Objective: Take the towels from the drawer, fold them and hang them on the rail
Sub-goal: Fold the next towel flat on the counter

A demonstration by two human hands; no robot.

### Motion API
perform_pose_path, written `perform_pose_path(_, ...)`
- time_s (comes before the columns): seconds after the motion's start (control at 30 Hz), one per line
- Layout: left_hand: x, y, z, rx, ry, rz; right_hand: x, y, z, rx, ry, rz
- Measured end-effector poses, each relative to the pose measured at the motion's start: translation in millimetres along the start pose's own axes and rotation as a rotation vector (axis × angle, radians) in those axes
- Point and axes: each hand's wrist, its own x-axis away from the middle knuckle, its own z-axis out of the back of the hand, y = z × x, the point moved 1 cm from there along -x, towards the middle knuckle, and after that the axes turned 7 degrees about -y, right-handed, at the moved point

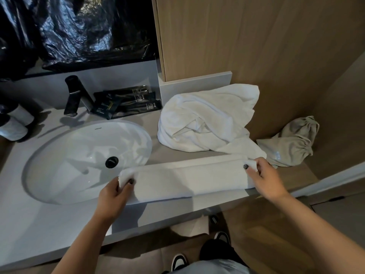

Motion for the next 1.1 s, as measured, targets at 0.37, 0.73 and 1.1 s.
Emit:
perform_pose_path(0.37,-5.1,10.5,-9.2,-0.286,0.040,-0.080,2.8,-9.8,-14.9,0.612,0.091,-0.089)
perform_pose_path(0.73,-27.0,12.9,-5.8,-0.260,-0.079,0.079,-41.6,-13.4,-4.0,0.508,-0.118,-0.214)
perform_pose_path(1.1,-12.3,7.2,-25.2,-0.228,0.177,0.142,-49.6,2.0,-5.1,0.148,0.029,-0.336)
